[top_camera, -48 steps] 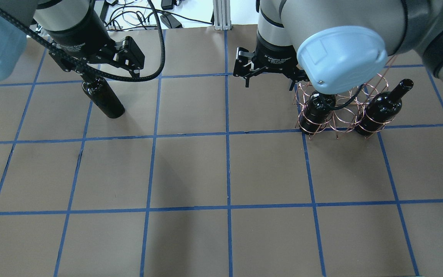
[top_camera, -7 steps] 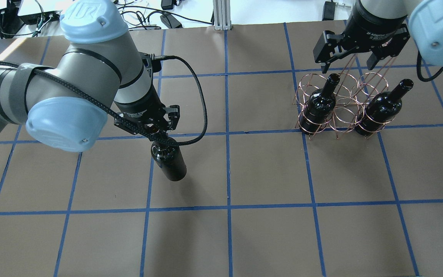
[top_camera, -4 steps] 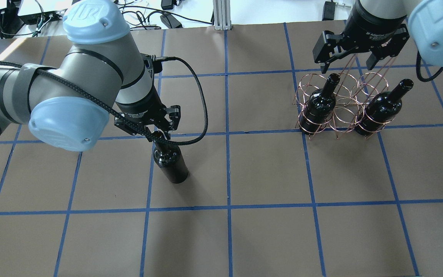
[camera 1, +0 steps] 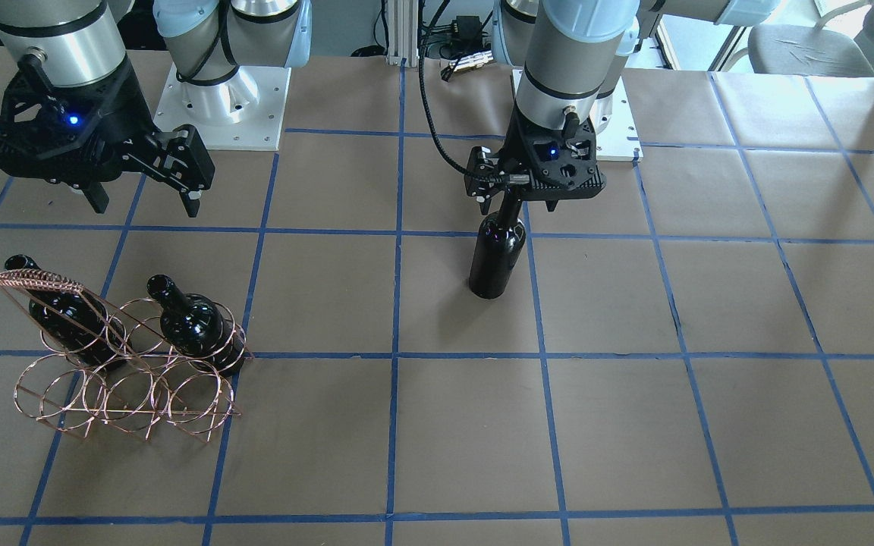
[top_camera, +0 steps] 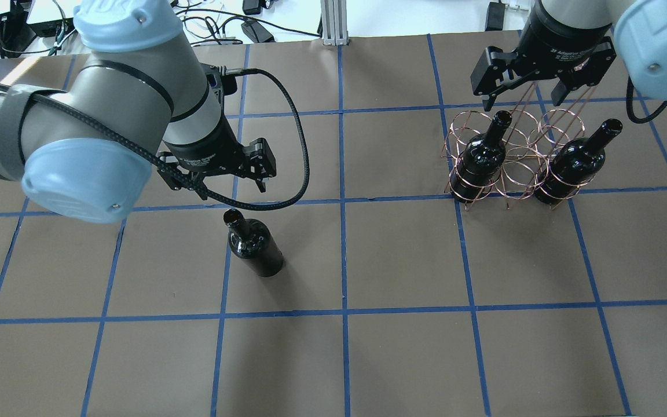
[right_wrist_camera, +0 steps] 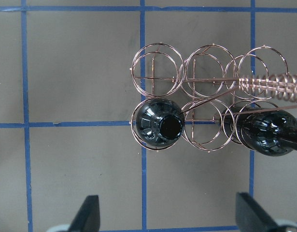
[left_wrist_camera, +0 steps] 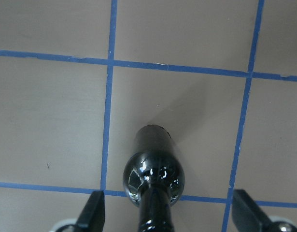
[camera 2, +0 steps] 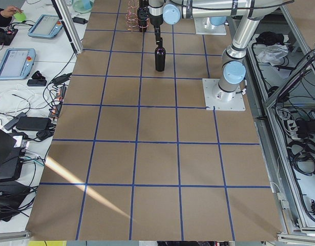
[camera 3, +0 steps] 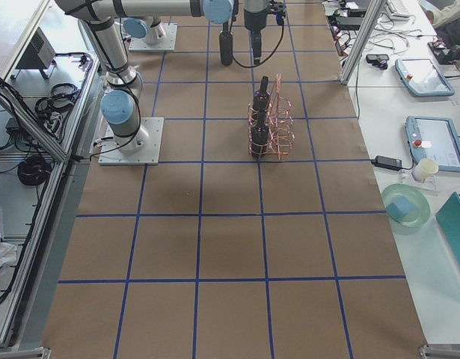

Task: Place wine into wine basket
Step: 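Open the left gripper and lift it off the bottle, then retract the left arm while the right arm reaches toward the bottle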

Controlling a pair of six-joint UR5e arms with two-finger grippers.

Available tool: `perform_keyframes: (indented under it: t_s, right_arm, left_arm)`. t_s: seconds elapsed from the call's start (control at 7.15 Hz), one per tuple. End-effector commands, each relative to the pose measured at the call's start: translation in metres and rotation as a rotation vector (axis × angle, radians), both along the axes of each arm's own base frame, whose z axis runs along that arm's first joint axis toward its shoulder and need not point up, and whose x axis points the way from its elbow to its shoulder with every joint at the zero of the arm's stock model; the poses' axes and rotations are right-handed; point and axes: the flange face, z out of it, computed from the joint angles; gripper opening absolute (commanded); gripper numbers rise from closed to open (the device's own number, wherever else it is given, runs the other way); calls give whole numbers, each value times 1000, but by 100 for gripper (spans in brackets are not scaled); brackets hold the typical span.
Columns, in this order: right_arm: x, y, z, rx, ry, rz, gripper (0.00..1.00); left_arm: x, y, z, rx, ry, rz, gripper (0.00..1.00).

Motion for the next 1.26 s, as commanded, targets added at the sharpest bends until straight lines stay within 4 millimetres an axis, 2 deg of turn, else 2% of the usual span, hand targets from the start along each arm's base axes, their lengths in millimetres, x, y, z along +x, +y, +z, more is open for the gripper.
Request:
perform_keyframes:
  t_s: [0.0, 0.14, 0.28, 0.42, 0.56, 0.7, 0.84, 0.98, 1.12]
  right_arm:
    - [-2, 1, -3, 7, 3, -4, 100]
    - [-1, 4, 0, 3, 0, 0, 100]
    - [-1, 4, -2, 2, 0, -2, 100]
    - [-1, 3, 1, -8, -1, -8, 100]
    - [4, 6, 3, -14, -5, -12, 100]
    - [17, 9, 4, -18, -18, 5, 100]
    - [53, 18, 6, -23, -58, -52, 100]
    - [99, 33, 4, -29, -64, -75, 100]
    - [148, 55, 0, -24, -77, -115, 100]
  left_arm:
    - [5, -8, 65, -14, -4, 9, 100]
    - [13, -7, 94, -5, -6, 15, 100]
    - [17, -6, 101, -14, 3, 24, 100]
    - [19, -9, 97, -11, -8, 26, 100]
    - [34, -12, 107, -32, -1, 12, 100]
    - [72, -26, 120, -61, 4, -16, 100]
    - [110, -34, 139, -98, -12, -70, 100]
    - [122, -28, 148, -105, -20, -45, 100]
    - [126, -23, 148, -89, -20, -34, 100]
